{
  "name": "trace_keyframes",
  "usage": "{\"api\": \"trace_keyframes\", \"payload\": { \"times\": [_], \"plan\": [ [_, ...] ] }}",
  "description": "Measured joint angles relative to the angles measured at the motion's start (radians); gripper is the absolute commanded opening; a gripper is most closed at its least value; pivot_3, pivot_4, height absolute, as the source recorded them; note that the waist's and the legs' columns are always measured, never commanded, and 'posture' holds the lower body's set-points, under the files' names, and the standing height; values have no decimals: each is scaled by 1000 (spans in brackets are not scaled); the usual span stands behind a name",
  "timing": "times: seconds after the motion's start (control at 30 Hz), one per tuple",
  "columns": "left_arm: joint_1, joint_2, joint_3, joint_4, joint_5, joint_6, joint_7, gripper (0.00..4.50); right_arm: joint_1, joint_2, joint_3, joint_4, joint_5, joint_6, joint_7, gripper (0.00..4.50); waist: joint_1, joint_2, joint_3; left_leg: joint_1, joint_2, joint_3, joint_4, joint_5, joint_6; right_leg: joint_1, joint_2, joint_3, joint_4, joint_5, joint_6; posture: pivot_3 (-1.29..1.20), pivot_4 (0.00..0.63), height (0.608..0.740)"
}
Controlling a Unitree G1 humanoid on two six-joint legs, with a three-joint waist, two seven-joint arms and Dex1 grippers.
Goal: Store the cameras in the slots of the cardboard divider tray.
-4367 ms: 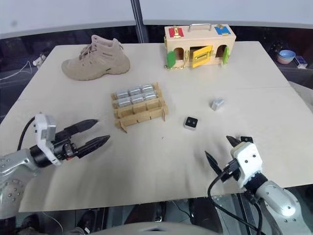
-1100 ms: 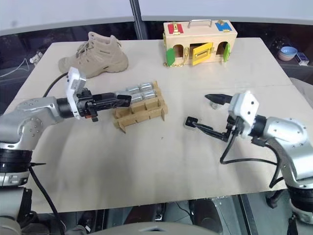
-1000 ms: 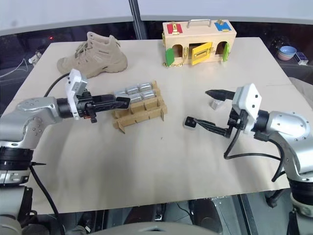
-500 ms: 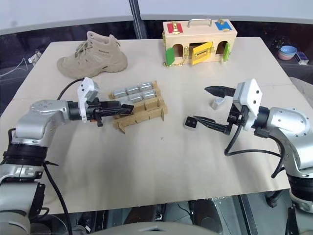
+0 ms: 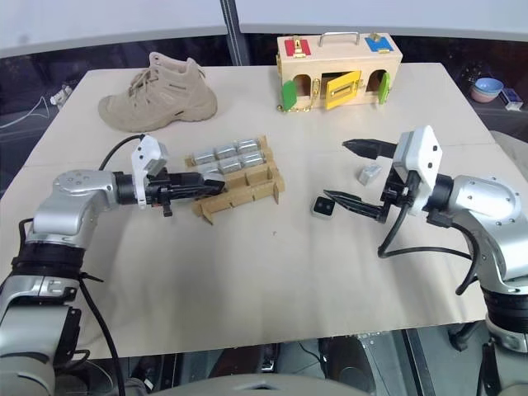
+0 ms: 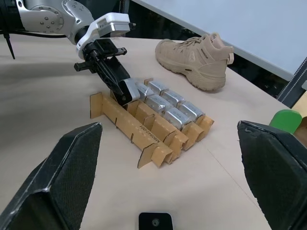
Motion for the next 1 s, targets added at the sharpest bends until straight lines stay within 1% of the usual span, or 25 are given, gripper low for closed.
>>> {"api": "trace_keyframes", "payload": {
  "times": [0.43, 0.63, 0.77, 1.0],
  "plan": [
    [28, -4, 19, -39, 1, 7, 6, 720, -1, -1, 0, 1, 0, 2, 5, 4474, 0, 0, 0, 0, 0, 0, 0, 0, 0, 0, 0, 0, 0, 0, 0, 0, 150, 740],
    [25, -53, 60, -42, -21, 22, 45, 720, -5, -1, 1, 1, 1, 2, 4, 4474, 0, 0, 0, 0, 0, 0, 1, 0, 0, 0, 0, 0, 0, 0, 0, 0, 150, 740],
    [-6, -51, 66, -38, -46, 76, 19, 720, -6, 3, 5, 1, -1, 2, 1, 4474, 0, 0, 0, 0, 0, 0, 1, 0, 0, 0, 0, 0, 1, 0, 0, 0, 150, 740],
    [-13, -34, 48, 19, -2, 46, -20, 720, -5, 21, 12, 1, -10, -4, -10, 4474, -1, 0, 0, 0, 0, 1, 1, 0, 0, 0, 0, 0, 1, 0, 0, 0, 150, 740]
  ]
}}
